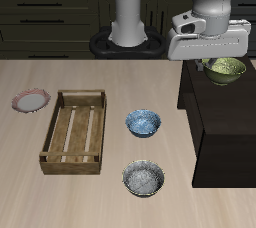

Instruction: Place the green bowl in the wooden tray

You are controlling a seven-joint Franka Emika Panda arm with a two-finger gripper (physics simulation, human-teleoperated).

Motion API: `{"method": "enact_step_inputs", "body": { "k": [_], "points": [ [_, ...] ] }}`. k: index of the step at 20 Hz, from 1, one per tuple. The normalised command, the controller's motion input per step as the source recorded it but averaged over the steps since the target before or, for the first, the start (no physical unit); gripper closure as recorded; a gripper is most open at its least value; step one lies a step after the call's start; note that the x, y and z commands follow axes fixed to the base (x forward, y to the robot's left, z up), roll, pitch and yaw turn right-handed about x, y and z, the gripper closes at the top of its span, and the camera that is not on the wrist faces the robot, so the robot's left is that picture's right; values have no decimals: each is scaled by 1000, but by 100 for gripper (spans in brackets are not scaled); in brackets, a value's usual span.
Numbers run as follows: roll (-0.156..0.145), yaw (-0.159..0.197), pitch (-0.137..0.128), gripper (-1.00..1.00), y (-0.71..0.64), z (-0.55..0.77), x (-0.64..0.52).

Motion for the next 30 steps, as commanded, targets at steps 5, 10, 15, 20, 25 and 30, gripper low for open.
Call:
{"method": "enact_step_inputs", "body": {
  "k": [5,10,15,20,25,30],
  "points": [
    [13,16,-21,100,-418,-34,-244],
    [5,-22,15,100,-675,-90,-206],
    [-53,-15,-23,100,-710,93,-37],
    [-51,-12,-15,100,-534,11,-34],
    [-64,-17,3,100,-786,-89,-80],
    [-38,15,-3,100,-426,-135,-80]
  ]
}}
